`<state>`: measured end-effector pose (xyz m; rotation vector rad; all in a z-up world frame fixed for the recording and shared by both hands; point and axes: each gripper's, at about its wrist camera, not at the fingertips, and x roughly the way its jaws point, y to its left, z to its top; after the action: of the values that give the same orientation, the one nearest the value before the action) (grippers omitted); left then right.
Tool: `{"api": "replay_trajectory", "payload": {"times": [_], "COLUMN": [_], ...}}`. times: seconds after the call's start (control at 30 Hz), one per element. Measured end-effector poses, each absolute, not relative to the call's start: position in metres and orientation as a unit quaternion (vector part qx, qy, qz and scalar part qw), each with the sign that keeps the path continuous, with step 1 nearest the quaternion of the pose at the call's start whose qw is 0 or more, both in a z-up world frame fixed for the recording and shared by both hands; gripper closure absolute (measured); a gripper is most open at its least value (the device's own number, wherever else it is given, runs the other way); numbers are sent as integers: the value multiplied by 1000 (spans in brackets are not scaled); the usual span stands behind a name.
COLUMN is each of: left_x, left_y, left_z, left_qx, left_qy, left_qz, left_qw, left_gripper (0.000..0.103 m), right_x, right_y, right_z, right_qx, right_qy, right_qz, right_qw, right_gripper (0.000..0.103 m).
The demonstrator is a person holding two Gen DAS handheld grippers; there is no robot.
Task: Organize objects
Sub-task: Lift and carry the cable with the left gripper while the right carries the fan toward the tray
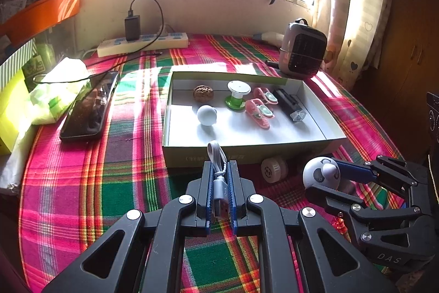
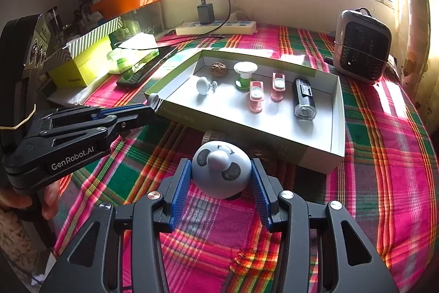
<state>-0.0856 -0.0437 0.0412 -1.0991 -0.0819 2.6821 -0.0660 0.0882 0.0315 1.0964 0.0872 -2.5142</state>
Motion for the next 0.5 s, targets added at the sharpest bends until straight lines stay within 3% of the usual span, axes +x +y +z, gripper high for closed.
{"api": "replay_trajectory", "payload": {"times": [0.5], "left_x": [-117], "left_y": [-45], "left_z": [53], "left_qx": [-367], "left_qy": [-33], "left_qz": [922], "left_qw": [118], "left_gripper": [94], "right_x": [-108], "right_y": [82], "right_z": [51], "right_qx": [379], "right_qy": [28], "right_qz": [-905], "right_qw": [192], "right_gripper": [58]}}
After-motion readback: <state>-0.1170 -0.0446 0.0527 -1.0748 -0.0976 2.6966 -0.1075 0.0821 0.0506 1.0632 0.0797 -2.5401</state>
